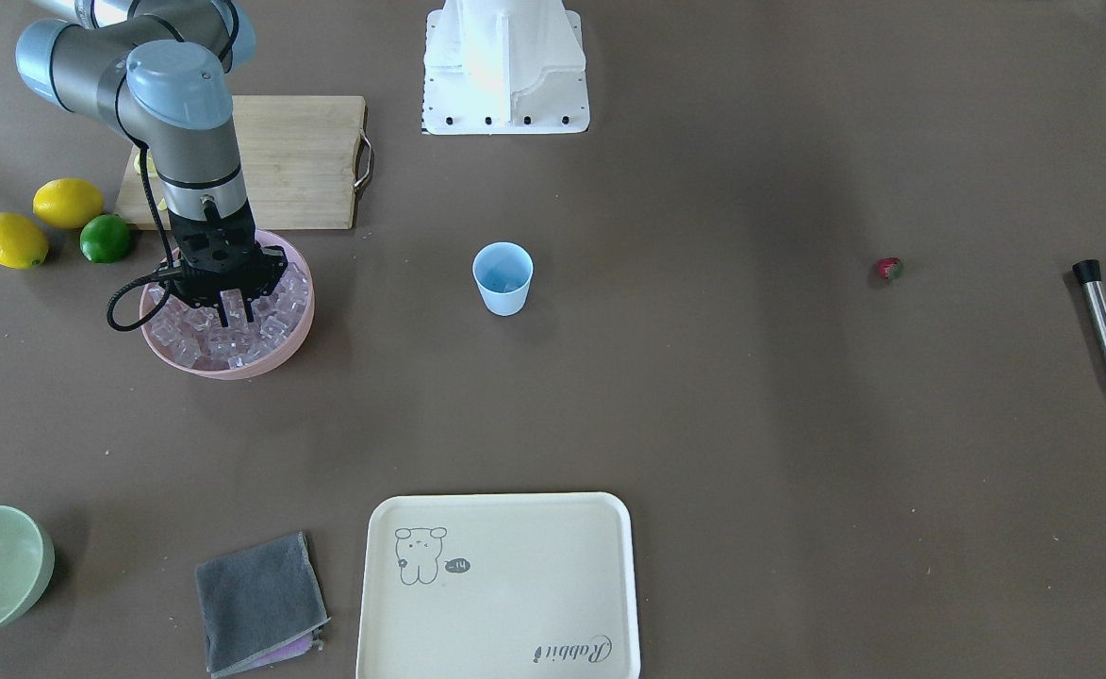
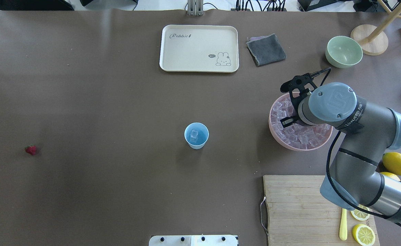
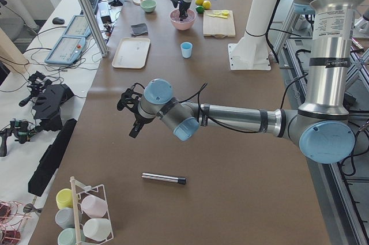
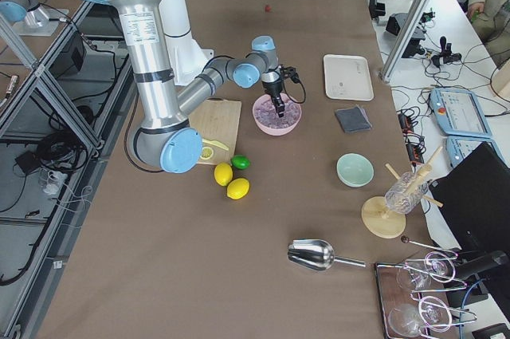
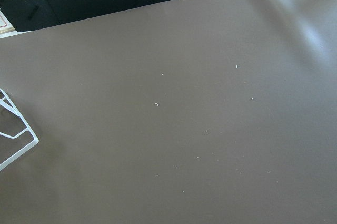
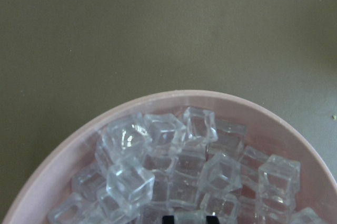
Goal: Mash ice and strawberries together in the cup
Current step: 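Close the right gripper on an ice cube in the bowl, then lift the ice cube and carry it over the light-blue cup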
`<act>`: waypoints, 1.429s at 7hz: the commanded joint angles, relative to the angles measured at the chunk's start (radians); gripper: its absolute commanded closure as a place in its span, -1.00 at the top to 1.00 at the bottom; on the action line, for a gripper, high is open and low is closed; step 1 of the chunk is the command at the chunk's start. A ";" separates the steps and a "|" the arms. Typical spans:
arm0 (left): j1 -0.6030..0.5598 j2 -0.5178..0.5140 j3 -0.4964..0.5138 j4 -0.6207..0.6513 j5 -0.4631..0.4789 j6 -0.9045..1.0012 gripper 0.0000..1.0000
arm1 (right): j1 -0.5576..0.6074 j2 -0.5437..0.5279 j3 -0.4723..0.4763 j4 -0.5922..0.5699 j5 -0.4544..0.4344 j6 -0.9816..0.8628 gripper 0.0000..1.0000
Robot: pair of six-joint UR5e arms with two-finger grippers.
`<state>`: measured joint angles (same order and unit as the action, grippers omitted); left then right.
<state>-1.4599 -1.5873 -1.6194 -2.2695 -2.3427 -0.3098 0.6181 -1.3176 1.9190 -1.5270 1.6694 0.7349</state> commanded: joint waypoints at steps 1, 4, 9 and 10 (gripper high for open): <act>0.001 -0.003 0.001 0.001 -0.001 0.000 0.97 | 0.012 0.011 0.038 -0.042 0.006 0.000 -1.00; 0.001 -0.003 0.006 0.001 -0.001 -0.002 0.97 | 0.067 0.017 0.116 -0.071 0.079 0.000 -1.00; 0.001 -0.003 0.000 0.008 -0.007 -0.005 0.97 | 0.100 0.229 0.120 -0.062 0.078 0.001 -1.00; 0.001 -0.005 0.000 0.010 -0.009 -0.005 0.97 | 0.095 0.288 0.092 -0.062 0.076 0.001 -1.00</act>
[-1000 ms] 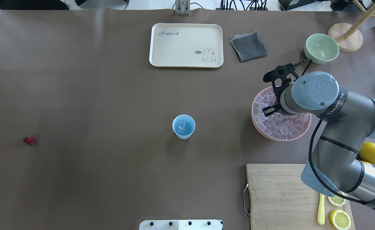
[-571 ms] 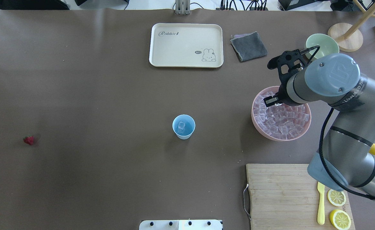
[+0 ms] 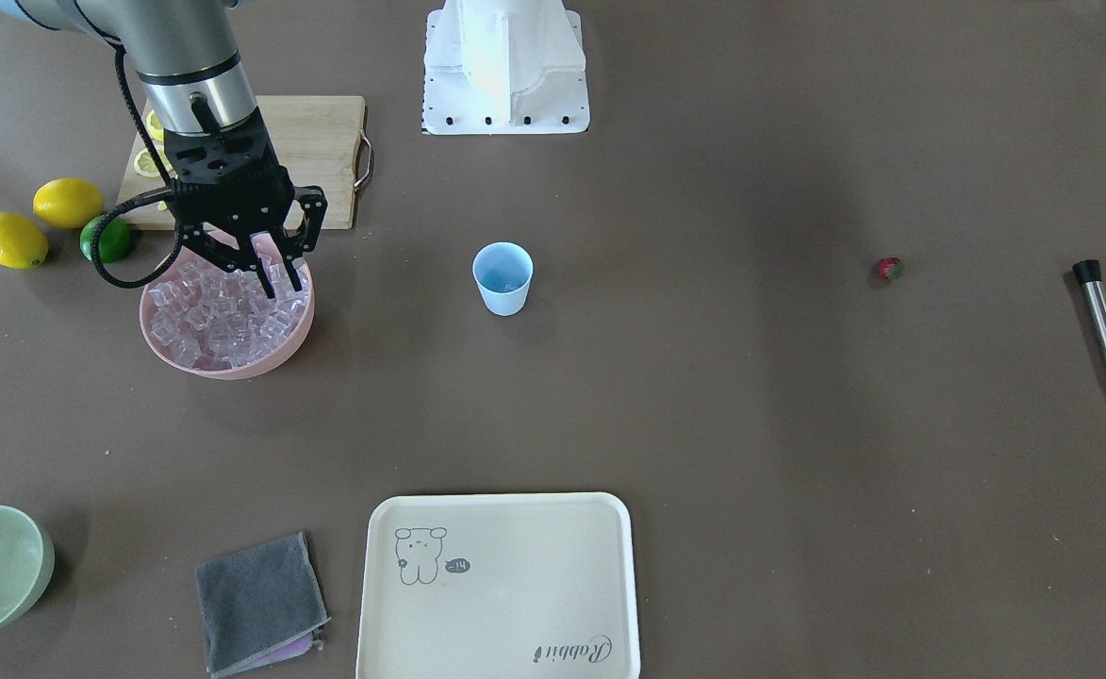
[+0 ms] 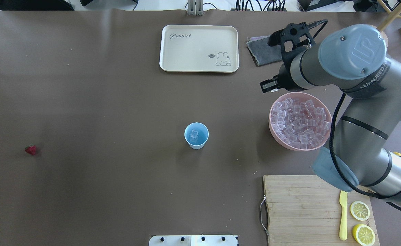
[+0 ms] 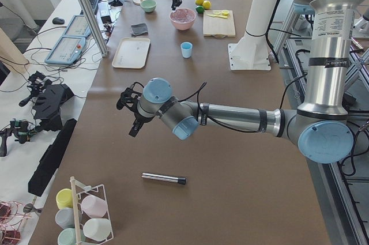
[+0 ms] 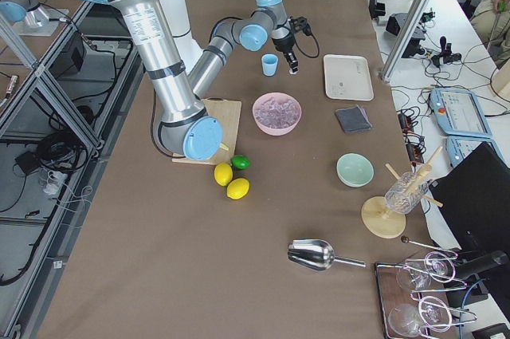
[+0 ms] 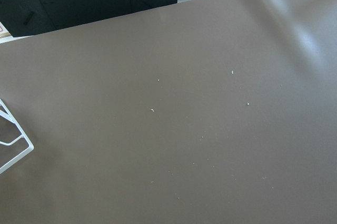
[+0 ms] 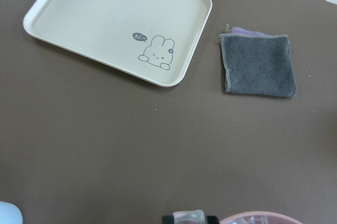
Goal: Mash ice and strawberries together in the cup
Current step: 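Lift the ice cube and carry it over the light-blue cup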
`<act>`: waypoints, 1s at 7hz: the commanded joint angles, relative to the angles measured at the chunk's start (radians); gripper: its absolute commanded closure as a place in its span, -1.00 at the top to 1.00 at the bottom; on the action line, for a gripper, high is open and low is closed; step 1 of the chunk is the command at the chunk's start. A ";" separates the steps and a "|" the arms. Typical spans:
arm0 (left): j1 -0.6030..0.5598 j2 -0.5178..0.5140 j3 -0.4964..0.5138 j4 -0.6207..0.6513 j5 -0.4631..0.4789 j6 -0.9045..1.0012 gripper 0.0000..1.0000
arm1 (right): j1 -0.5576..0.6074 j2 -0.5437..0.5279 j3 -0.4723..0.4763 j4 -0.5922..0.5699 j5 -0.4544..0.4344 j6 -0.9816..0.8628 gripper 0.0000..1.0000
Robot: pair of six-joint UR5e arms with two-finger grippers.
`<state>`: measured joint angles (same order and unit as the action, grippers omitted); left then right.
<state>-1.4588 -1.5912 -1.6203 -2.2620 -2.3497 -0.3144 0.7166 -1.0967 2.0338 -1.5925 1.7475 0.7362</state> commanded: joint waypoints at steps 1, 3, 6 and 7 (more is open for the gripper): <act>0.002 -0.019 -0.004 0.002 -0.002 0.000 0.97 | -0.038 0.102 -0.044 0.003 -0.014 0.000 -1.00; 0.034 -0.029 -0.006 0.001 -0.003 0.000 0.97 | -0.095 0.150 -0.056 0.005 -0.042 -0.001 -1.00; 0.037 -0.026 -0.003 0.002 -0.003 0.000 0.97 | -0.214 0.166 -0.150 0.132 -0.153 0.000 -1.00; 0.037 -0.027 -0.003 0.005 -0.003 0.000 0.97 | -0.248 0.166 -0.161 0.132 -0.175 0.000 -1.00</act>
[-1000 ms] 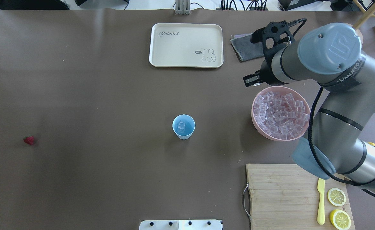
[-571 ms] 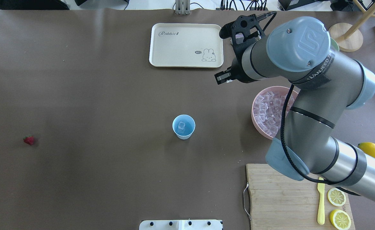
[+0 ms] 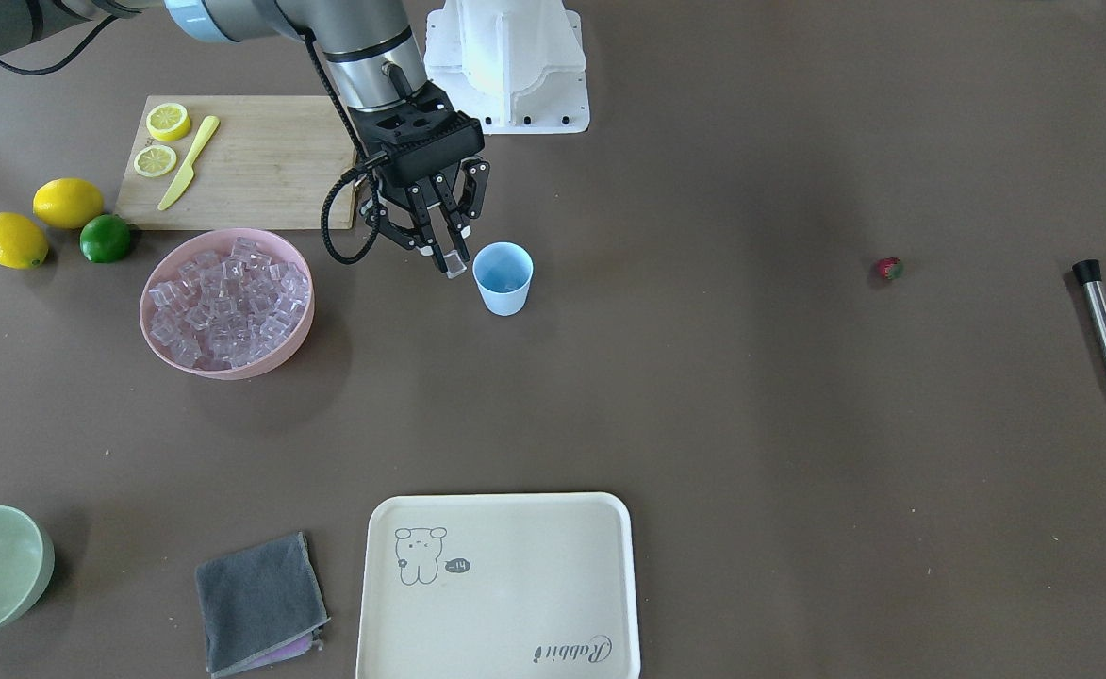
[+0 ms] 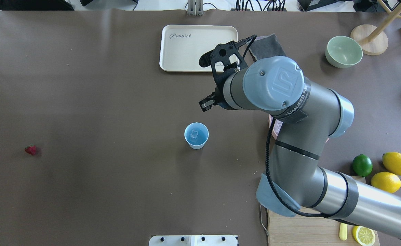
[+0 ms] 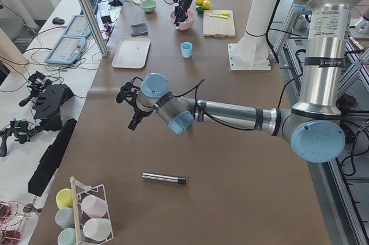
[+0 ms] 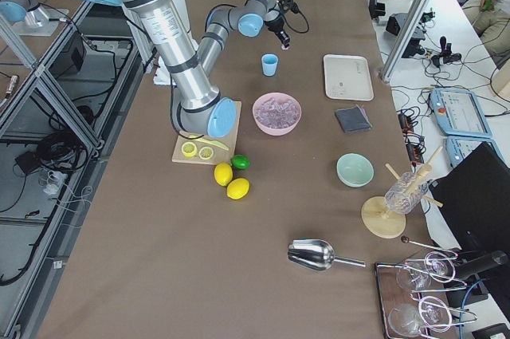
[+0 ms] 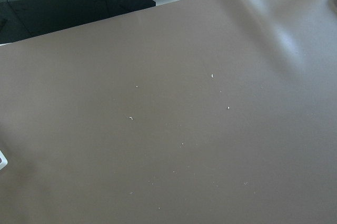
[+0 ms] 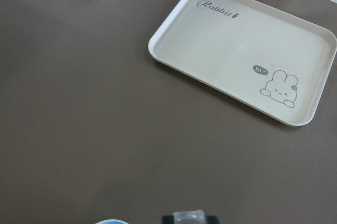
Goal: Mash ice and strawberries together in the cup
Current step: 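Lift the ice cube and carry it over the light-blue cup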
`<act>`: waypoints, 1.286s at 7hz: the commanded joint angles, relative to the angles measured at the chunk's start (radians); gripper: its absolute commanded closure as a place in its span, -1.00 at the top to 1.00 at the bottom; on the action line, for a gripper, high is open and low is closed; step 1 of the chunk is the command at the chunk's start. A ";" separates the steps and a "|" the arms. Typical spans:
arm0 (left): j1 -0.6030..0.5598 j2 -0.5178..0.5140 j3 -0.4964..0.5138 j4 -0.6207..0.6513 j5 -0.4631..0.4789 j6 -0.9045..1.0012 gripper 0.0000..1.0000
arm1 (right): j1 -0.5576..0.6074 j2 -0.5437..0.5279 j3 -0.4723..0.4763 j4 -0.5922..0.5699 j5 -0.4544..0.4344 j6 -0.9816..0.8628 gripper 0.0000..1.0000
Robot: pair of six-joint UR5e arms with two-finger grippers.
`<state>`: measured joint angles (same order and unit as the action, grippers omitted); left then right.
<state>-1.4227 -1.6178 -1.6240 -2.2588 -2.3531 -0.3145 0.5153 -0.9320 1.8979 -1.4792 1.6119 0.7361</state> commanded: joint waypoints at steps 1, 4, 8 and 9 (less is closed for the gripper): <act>0.001 -0.002 0.003 0.002 0.001 0.000 0.97 | -0.064 0.001 -0.031 0.019 -0.043 0.000 -1.00; 0.001 -0.001 0.003 0.002 0.000 0.000 0.97 | -0.096 -0.002 -0.069 0.063 -0.049 -0.001 -1.00; 0.001 0.010 0.009 -0.008 0.002 0.000 0.97 | -0.150 -0.001 -0.089 0.066 -0.089 -0.004 -1.00; 0.001 0.013 0.007 -0.010 0.002 0.000 0.97 | -0.155 0.001 -0.089 0.069 -0.089 -0.004 -1.00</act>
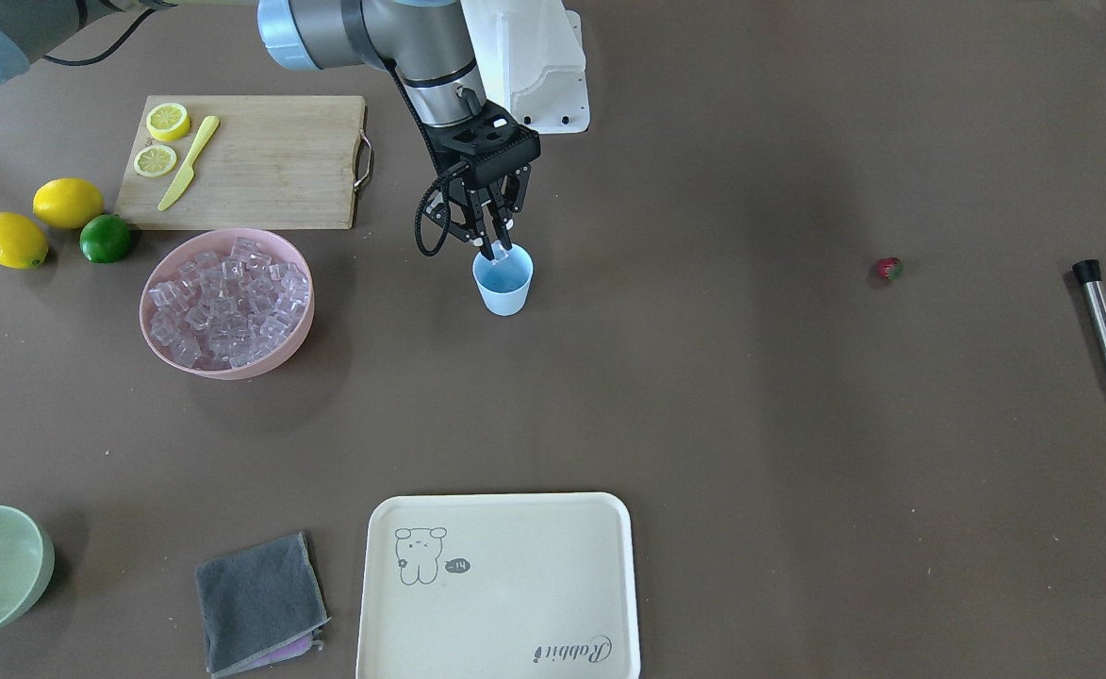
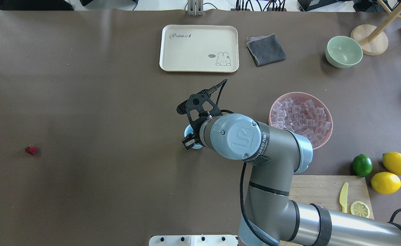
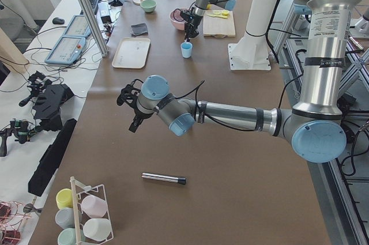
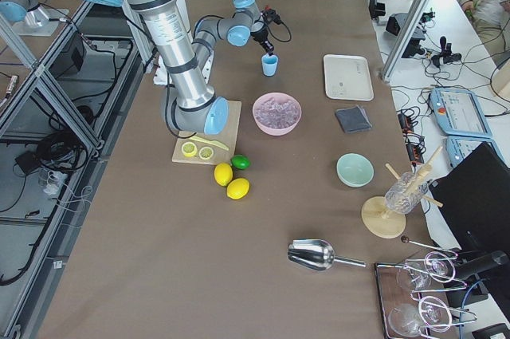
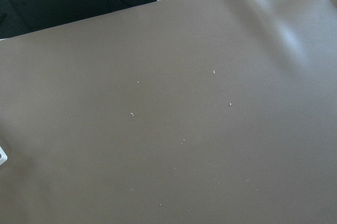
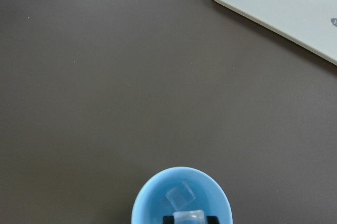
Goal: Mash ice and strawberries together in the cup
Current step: 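Release the ice cube into the cup and withdraw the right arm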
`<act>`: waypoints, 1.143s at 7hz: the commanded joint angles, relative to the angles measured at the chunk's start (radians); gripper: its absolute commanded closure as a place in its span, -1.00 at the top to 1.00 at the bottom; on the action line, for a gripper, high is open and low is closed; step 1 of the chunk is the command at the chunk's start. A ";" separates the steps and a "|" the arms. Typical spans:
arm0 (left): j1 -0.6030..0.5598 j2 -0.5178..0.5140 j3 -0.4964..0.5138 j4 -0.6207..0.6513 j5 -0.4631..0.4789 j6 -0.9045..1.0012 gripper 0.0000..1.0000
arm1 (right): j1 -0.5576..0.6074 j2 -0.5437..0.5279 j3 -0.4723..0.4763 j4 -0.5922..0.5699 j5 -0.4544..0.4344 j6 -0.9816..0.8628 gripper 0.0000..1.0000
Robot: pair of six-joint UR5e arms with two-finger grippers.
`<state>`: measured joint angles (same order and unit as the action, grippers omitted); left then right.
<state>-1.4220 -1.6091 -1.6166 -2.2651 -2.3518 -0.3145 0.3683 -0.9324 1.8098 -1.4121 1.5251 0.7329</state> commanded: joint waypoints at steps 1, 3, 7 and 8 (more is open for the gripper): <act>0.000 0.006 0.001 -0.004 0.000 0.000 0.97 | -0.011 -0.002 -0.016 0.045 -0.002 -0.007 -0.73; -0.003 0.008 0.001 -0.005 0.000 0.002 0.97 | -0.002 0.000 -0.044 0.085 -0.003 -0.036 0.26; -0.003 0.008 -0.003 0.003 -0.006 0.003 0.97 | 0.131 0.004 -0.033 0.073 0.157 -0.047 1.00; -0.003 0.000 0.000 0.010 -0.076 0.003 0.97 | 0.206 -0.005 -0.032 0.073 0.253 -0.047 1.00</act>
<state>-1.4251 -1.6031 -1.6169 -2.2612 -2.3715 -0.3119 0.4875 -0.9271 1.7758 -1.3370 1.6644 0.6867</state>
